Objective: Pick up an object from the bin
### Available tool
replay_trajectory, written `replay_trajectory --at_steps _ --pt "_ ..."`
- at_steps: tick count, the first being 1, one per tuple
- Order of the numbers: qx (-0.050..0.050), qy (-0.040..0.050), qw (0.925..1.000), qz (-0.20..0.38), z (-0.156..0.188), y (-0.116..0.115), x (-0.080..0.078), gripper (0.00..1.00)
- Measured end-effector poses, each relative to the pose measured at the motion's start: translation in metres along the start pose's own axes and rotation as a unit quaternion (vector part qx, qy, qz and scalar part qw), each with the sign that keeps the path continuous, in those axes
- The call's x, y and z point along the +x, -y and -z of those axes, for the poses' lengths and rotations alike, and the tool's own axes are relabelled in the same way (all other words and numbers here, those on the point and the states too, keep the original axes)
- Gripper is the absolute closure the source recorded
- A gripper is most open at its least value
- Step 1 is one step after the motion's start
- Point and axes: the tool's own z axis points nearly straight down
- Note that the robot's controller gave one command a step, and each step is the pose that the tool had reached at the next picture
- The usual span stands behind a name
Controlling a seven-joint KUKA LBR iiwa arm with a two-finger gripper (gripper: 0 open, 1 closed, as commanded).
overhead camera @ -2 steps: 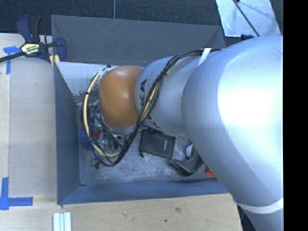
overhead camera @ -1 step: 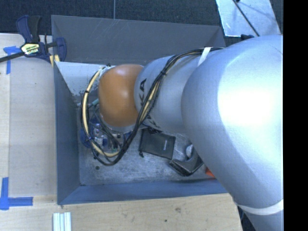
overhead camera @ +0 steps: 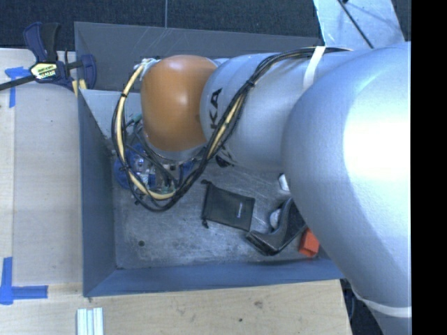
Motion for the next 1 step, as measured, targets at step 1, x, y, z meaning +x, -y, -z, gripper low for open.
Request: replay_trajectory --at_steps 1 --pt "-0.001 0.0009 0.9998 -0.019 0.095 -0.0035 -0.011 1.0"
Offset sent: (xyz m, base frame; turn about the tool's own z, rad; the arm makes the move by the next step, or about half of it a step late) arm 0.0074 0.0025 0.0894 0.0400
